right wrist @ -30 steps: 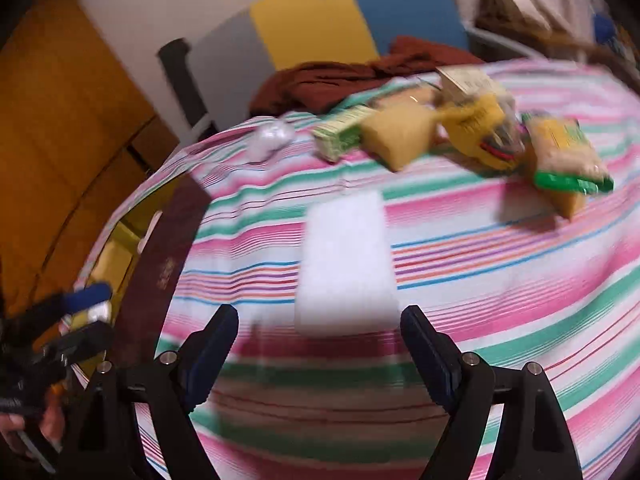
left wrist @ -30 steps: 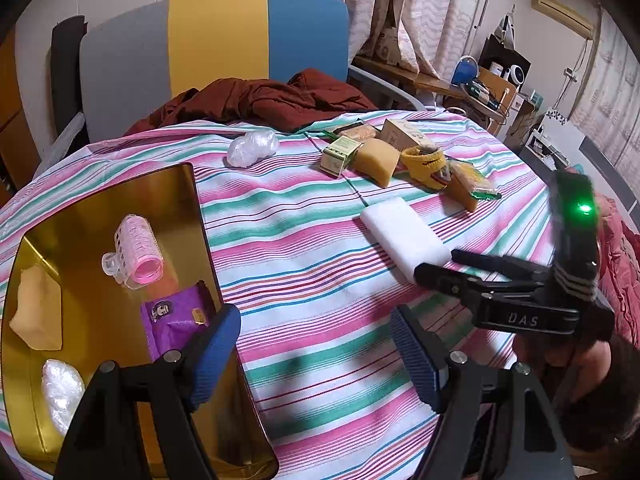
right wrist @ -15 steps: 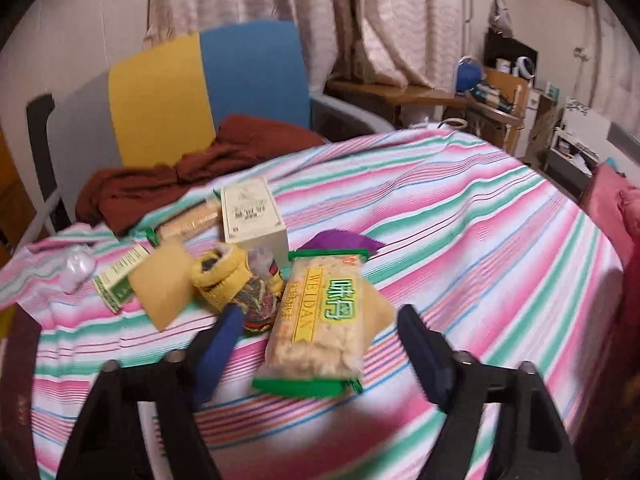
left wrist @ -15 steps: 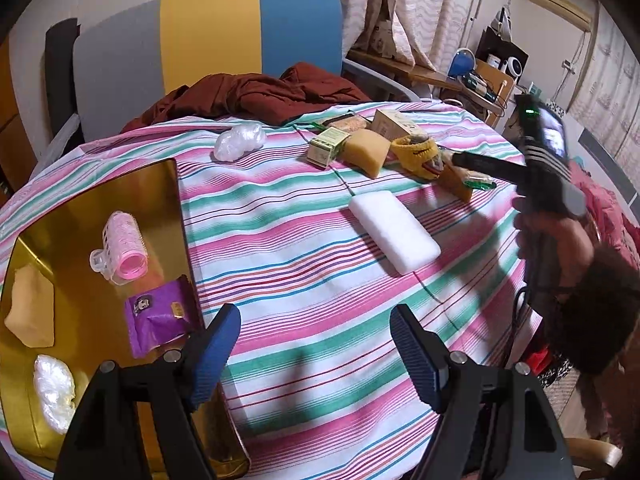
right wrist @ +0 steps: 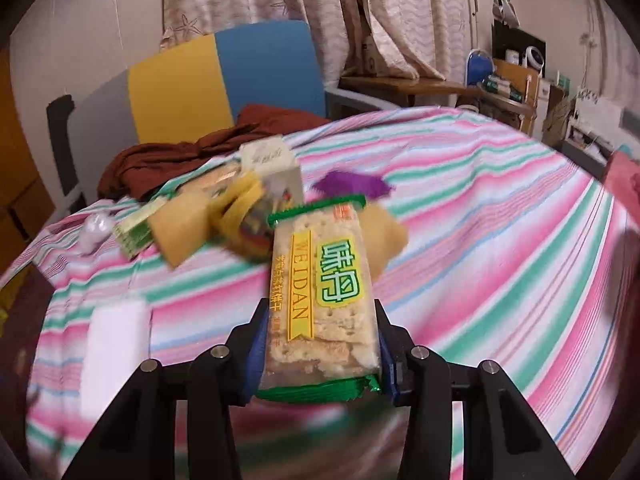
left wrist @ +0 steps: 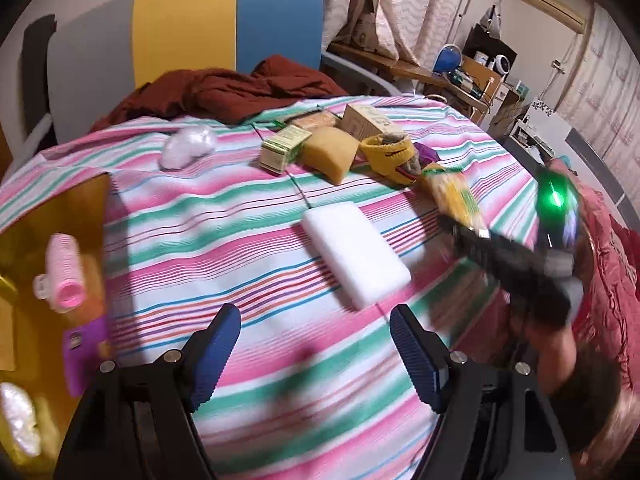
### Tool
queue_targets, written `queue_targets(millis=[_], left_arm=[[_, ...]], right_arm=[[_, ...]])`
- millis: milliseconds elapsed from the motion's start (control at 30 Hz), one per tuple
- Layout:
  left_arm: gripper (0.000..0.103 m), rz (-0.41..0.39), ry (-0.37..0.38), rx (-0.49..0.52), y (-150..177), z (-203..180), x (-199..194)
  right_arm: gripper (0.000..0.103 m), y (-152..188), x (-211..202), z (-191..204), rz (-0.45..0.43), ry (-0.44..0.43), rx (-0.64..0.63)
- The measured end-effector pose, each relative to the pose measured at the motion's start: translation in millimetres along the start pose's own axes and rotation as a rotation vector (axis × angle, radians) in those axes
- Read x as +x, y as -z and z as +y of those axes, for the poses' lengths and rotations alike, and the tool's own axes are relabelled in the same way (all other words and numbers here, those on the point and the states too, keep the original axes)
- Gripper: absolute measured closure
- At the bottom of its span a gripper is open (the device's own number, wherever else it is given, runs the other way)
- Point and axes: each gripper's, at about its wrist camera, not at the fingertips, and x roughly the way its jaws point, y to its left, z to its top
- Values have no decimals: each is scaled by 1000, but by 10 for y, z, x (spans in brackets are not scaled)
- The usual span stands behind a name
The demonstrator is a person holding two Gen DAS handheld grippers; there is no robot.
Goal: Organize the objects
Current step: 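Grasp the WEIDAN cracker packet with the right gripper while the left grasps the white foam block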
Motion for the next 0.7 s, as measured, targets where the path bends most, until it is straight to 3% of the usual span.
queue_targets(millis=[333, 567, 700], left_arm=[[25, 44, -24, -58, -359, -286, 657], [24, 8, -180, 95, -378, -535, 949], [23, -64, -148, 140, -277, -470, 924]], right_arm=[[59, 210, -29, 10, -27, -2, -3], [59, 227, -42, -47, -36, -22, 13], [59, 230, -38, -48, -41, -24, 16]])
